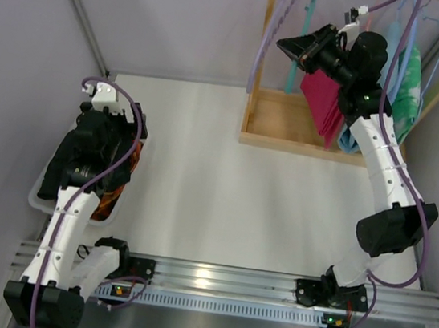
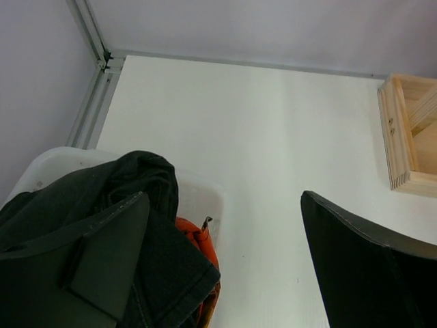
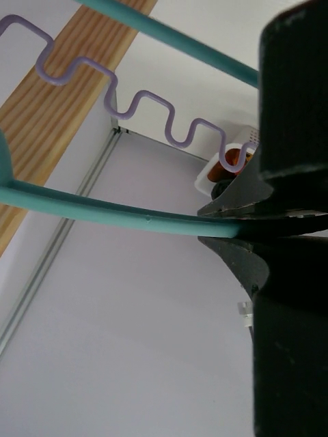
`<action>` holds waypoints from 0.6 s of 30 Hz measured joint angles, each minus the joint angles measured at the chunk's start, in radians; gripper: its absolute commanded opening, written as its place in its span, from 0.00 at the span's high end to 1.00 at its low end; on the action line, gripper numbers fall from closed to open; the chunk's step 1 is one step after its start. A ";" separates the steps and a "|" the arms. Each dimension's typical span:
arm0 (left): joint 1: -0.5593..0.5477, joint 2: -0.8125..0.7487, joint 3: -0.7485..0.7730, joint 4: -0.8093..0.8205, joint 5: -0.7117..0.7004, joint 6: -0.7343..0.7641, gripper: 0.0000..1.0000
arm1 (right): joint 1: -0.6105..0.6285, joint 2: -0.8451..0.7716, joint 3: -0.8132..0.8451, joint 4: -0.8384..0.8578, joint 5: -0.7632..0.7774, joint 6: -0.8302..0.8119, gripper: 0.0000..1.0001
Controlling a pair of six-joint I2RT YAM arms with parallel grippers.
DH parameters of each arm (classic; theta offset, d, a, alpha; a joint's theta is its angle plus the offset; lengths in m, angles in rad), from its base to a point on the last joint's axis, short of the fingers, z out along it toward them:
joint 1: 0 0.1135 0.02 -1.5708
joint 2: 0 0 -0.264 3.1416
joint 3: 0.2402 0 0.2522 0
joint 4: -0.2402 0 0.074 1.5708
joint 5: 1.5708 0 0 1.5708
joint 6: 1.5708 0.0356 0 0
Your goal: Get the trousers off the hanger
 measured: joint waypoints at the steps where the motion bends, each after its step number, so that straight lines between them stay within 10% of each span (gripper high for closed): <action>1: 0.000 0.014 0.012 -0.025 0.015 0.001 0.01 | 0.000 -0.005 -0.024 0.014 -0.002 -0.010 0.90; 18: -0.008 0.129 0.087 -0.102 0.103 0.003 0.01 | -0.018 -0.037 -0.079 0.042 -0.070 -0.027 1.00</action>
